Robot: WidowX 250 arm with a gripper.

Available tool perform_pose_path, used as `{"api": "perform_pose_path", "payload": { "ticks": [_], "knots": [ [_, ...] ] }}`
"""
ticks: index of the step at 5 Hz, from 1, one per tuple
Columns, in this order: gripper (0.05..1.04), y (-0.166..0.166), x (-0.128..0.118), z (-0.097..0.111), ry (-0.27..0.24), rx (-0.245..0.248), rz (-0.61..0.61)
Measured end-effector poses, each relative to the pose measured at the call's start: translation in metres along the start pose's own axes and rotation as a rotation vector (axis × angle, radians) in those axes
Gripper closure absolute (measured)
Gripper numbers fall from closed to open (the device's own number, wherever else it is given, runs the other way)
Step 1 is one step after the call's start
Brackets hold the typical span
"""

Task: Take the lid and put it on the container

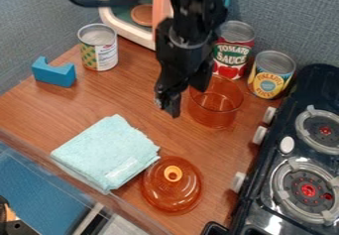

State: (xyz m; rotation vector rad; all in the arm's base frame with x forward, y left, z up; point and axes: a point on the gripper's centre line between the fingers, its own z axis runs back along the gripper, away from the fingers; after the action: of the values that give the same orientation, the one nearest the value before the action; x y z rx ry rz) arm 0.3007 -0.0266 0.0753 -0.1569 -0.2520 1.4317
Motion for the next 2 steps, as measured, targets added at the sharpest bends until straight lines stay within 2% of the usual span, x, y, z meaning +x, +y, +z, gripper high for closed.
{"api": "perform_pose_path", "payload": {
  "ticks": [1, 2],
  "knots": [
    [0.083, 0.028, -0.016, 0.005, 0.013, 0.008, -0.005],
    [0.083, 0.058, -0.034, 0.004, -0.011, 0.034, -0.026]
  ]
}}
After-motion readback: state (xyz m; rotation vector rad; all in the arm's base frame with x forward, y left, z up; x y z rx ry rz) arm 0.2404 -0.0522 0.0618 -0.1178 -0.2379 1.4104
